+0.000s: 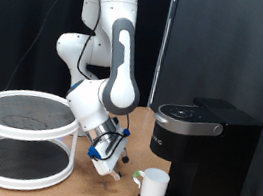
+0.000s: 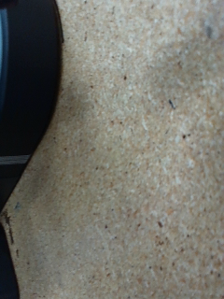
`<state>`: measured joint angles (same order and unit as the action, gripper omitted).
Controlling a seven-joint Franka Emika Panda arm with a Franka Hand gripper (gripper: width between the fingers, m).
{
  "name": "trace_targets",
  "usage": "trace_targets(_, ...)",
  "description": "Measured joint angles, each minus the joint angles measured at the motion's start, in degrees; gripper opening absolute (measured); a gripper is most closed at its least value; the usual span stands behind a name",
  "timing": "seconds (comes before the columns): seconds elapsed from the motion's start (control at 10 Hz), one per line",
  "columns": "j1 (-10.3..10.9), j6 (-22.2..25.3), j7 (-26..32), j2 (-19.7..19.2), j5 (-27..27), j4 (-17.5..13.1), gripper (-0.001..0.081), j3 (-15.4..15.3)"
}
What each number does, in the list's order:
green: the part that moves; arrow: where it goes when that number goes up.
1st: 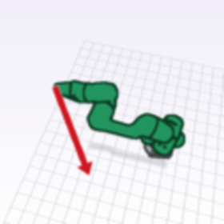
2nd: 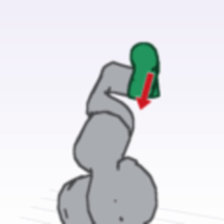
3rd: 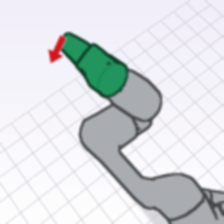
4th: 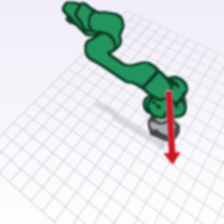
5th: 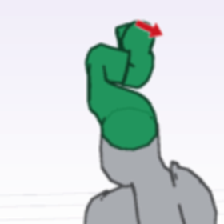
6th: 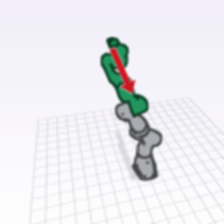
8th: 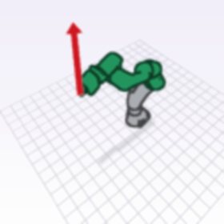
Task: Make a cup of coffee with the keurig machine
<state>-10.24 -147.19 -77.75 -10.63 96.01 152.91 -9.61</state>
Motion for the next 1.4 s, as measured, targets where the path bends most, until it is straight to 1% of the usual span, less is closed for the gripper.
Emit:
trace_targets(0.2,-0.37,1.03,0.89,1.44,1.69,0.66,0.0734,0.00)
trace_targets(0.5,-0.32,1.08,1.86,2.66,4.22,0.46,0.0734,-0.20)
trace_targets(1.0,0.03,0.37,1.33,2.68,4.83,-1.21,0.0734,-1.60)
trace_targets(1.4,0.54,0.25,0.50,2.67,4.86,-1.64,0.0734,-3.37)
